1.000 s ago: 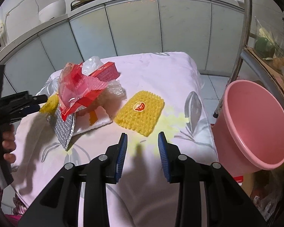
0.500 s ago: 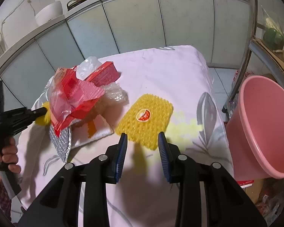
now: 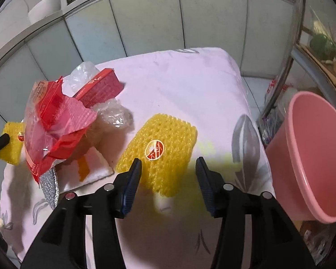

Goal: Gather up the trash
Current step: 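Close the left gripper on one yellow foam net while the right grips another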

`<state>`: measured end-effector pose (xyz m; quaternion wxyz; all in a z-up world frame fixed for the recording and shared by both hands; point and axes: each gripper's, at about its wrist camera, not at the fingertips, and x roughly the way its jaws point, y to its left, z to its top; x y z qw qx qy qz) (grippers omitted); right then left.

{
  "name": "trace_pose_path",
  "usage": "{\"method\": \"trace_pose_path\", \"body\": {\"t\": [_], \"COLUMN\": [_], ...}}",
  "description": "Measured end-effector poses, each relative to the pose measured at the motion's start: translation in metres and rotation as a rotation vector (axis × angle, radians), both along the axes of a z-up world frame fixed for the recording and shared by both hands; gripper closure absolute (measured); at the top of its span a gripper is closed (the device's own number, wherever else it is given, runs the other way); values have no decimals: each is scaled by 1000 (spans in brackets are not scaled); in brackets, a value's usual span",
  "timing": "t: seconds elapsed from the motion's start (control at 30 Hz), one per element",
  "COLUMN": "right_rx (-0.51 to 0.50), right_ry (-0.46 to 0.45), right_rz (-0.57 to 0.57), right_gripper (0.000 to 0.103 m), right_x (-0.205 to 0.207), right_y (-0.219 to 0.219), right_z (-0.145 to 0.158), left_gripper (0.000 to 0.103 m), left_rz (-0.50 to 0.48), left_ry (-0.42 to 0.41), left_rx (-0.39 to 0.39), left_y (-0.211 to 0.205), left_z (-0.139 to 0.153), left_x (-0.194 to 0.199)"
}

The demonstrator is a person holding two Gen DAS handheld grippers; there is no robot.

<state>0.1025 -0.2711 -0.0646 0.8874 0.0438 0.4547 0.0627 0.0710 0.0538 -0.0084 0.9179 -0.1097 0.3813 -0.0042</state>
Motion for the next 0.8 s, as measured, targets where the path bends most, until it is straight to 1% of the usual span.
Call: {"method": "trace_pose_path", "body": {"t": [0.07,0.1,0.13,0.17,0.23,0.3,0.4,0.8], "right_rx": [-5,-3,1,2,-8,-10,8,65], "right_ry": [-13,-20,-22,-26,-32,-38,-55,-172], "right_rz": [3,12,17,21,30,35,35,57], "right_gripper": [53,57,68,75,86,91,93,93], "right_x": [-1,-2,-3,-4,-7,-11,-18,-64], "right_y": [1,2,2,3,5,6,4,1], "right_z": [0,0,0,1,4,6,12,58], "left_gripper": [95,95,95,95,95,95,95,95], "left_rz": [-1,0,-1,-2,-5,-6,-8,-24], "left_ry": [-5,-8,-10,-13,-18,-23,-26,-54], "left_rx": [15,21,27,31,38,46,48,70], "left_y": [-1,-1,-2,-3,-3,-5,-7,-19], "left_z": [2,3,4,5,6,8,10,24], "left_x": [-4,-7,-9,-11,-14,-16,-21,-36]}}
